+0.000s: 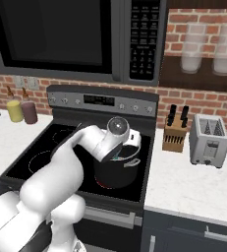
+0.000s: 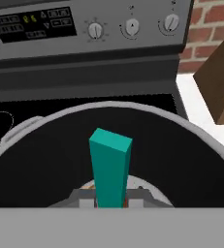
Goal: Put the bell pepper and sweet potato in the pot. Retrieve the spatula and lightly stir the vegetables in the pot.
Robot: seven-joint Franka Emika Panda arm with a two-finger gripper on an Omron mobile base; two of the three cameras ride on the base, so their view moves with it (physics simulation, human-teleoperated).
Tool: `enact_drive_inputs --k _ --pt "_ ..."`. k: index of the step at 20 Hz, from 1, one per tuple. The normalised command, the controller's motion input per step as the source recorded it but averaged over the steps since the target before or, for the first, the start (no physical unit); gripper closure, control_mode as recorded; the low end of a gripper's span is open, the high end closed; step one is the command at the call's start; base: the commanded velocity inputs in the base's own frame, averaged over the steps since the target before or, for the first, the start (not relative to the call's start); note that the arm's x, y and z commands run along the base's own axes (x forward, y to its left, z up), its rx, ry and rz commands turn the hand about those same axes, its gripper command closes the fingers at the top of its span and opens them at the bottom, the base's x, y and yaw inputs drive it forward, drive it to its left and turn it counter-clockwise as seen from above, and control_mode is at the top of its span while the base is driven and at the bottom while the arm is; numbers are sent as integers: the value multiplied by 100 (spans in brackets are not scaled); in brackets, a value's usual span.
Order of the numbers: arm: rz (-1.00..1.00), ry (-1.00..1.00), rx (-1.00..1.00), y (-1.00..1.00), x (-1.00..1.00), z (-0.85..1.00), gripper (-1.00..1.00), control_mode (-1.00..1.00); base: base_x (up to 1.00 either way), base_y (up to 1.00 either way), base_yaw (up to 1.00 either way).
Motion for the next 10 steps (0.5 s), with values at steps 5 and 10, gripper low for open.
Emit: enact_drive_inputs --k 5,10 --pt "0 -17 2 0 31 3 100 -100 0 0 0" --pt "0 -21 1 0 -2 25 100 -100 0 0 0"
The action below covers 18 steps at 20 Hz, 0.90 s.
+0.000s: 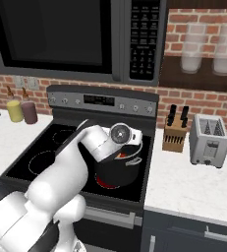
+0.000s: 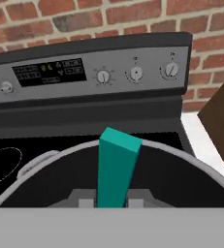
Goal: Put the bell pepper and sweet potato in the pot. Retrieve the spatula and lightly stir the vegetables in the pot.
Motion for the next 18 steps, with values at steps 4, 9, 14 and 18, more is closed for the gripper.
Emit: enact_drive_inputs --k 4,9,14,18 --pt "0 -12 0 0 -26 37 100 -100 0 0 0" --pt "0 -1 0 -4 -14 33 100 -100 0 0 0" --pt "-1 0 -3 -16 -3 24 100 -100 0 0 0" --pt "0 0 -6 -15 -11 29 100 -100 0 0 0"
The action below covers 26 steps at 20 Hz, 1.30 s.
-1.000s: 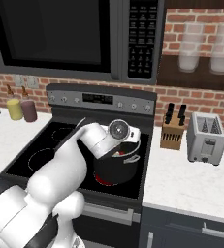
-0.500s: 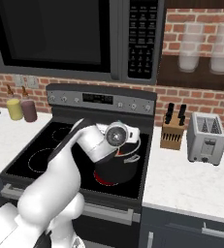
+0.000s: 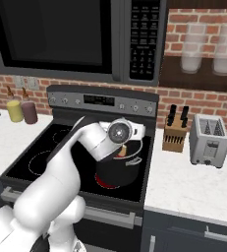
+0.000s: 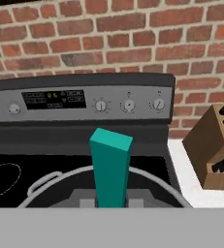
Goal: Put the bell pepper and sweet potato in the pot. Retrieve the spatula and lightly stir the vegetables in the pot.
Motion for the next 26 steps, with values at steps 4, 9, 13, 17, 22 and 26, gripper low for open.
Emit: enact_drive_inputs --k 4,9,13,17,22,26 --pt "0 -5 -12 -5 -23 -3 100 -100 0 0 0" --pt "0 -12 -14 0 -22 -68 100 -100 0 0 0" --pt "1 -20 -10 0 -1 -62 100 -100 0 0 0" --pt "2 -20 -2 0 5 -22 100 -100 0 0 0" --pt "5 -14 0 5 21 0 100 -100 0 0 0" --pt "6 -6 3 5 9 18 100 -100 0 0 0"
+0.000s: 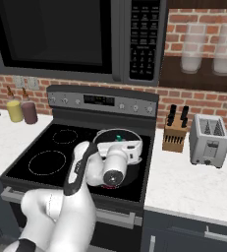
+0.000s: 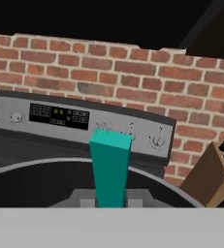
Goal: Put the bell pepper and sweet potato in the pot. Retrieve the spatula and lightly stir the vegetables in the pot.
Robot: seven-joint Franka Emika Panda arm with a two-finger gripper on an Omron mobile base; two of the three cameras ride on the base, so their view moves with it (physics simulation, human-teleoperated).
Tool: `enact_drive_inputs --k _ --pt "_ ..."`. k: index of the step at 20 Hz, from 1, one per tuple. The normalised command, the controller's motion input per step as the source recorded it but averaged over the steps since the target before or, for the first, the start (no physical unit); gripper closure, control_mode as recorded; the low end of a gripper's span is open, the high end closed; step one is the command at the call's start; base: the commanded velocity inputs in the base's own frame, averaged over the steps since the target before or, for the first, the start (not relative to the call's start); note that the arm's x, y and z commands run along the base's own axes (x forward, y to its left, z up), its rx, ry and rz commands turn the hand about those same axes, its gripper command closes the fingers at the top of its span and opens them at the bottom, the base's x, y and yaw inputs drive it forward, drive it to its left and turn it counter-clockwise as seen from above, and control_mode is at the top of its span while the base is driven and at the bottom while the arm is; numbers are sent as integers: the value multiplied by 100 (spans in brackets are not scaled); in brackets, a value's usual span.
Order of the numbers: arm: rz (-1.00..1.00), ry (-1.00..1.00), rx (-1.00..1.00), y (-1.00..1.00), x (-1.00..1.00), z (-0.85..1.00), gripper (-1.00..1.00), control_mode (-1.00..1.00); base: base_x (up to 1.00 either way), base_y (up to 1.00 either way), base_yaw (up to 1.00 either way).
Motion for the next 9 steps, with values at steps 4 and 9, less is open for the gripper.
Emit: enact_drive_inputs --k 4,9 --pt "1 2 5 0 0 16 100 -100 0 0 0" --pt "0 27 10 0 3 8 100 -100 0 0 0"
